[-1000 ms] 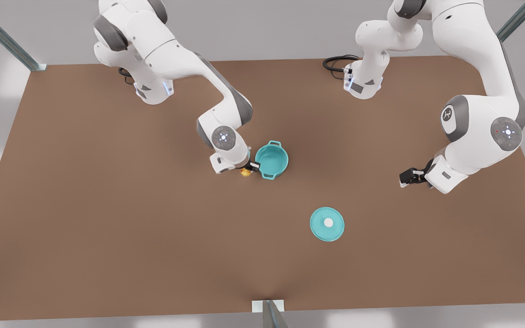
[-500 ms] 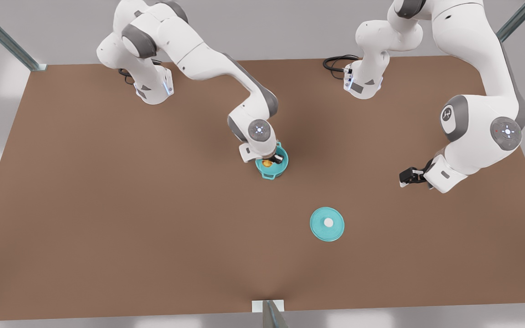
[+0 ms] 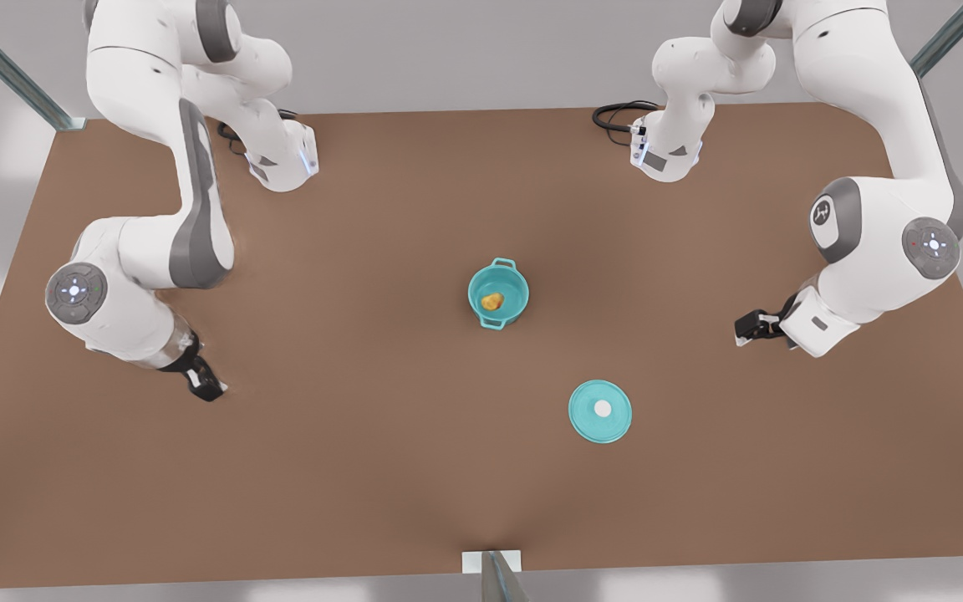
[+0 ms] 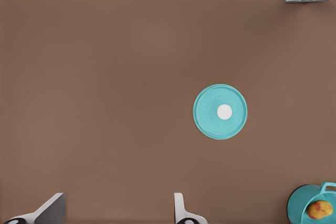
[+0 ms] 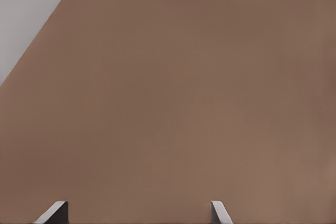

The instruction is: Open the pot lid and put the potato into the pot

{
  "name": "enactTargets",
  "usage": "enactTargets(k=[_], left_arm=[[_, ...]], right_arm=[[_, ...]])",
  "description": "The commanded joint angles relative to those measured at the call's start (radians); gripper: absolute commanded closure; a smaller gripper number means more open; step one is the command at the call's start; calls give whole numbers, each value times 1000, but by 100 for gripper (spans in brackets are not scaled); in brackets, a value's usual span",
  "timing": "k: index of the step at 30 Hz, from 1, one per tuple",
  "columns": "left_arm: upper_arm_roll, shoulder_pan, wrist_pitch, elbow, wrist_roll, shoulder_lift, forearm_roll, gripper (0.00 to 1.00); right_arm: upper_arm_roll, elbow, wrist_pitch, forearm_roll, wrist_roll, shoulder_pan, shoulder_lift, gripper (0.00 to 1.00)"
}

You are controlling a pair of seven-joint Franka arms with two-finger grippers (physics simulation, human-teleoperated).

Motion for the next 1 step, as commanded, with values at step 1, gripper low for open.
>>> enactTargets(k=[1], left_arm=[[0,-1,0,1,-3,1,0,0]], right_arm=[[2,-2,-157,-62,-864,-14,-4,0]])
